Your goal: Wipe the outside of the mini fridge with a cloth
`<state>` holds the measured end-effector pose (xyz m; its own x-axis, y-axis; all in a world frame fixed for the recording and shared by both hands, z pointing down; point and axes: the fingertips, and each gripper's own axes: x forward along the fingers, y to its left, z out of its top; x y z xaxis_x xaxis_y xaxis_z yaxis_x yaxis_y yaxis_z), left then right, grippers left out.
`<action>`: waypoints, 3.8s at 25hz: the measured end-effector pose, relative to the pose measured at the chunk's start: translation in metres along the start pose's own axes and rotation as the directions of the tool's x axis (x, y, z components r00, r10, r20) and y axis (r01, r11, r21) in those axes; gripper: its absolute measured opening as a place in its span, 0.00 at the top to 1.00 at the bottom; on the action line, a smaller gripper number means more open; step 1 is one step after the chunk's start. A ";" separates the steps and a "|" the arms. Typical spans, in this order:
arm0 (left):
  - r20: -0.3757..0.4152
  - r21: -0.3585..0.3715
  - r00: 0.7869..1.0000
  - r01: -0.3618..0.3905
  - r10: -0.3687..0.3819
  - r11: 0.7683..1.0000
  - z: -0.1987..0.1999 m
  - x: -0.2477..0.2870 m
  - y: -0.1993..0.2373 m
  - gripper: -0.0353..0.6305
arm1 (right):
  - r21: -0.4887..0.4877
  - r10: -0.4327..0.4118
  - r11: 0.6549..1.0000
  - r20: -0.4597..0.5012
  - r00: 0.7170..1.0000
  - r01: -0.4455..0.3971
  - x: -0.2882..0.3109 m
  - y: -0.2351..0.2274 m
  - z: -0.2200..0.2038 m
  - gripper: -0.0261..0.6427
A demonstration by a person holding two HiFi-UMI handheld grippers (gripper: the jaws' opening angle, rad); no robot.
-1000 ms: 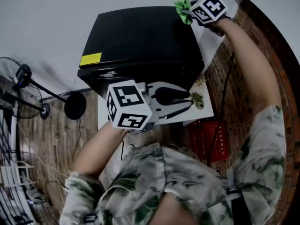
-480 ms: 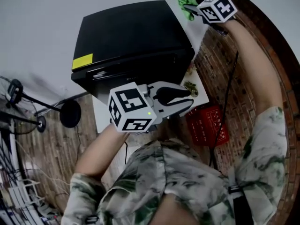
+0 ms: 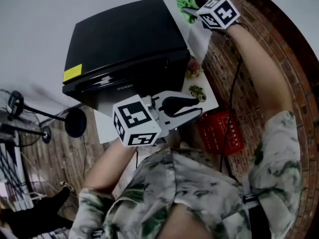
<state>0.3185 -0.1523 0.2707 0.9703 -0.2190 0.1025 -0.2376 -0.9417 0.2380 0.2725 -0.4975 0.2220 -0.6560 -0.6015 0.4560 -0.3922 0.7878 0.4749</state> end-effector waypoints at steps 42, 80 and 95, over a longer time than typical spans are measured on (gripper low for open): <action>-0.033 -0.151 0.946 -0.323 0.321 0.934 -0.030 0.038 0.050 0.80 | -0.091 0.238 0.965 -0.087 0.967 -0.246 0.169 0.140 -0.199 0.78; 0.015 -0.188 0.956 -0.286 0.294 0.939 -0.040 0.043 0.043 0.80 | -0.241 0.148 0.965 0.167 0.975 -0.105 0.039 0.110 -0.081 0.78; -0.001 -0.202 0.950 -0.307 0.313 0.930 -0.047 0.044 0.052 0.80 | -0.240 0.262 0.939 0.032 0.965 -0.247 0.076 0.182 -0.170 0.78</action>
<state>0.3470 -0.1996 0.3328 0.8470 -0.5027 0.1726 -0.5278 -0.7570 0.3852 0.2607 -0.4224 0.4713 -0.7563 -0.3694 0.5399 -0.0513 0.8563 0.5139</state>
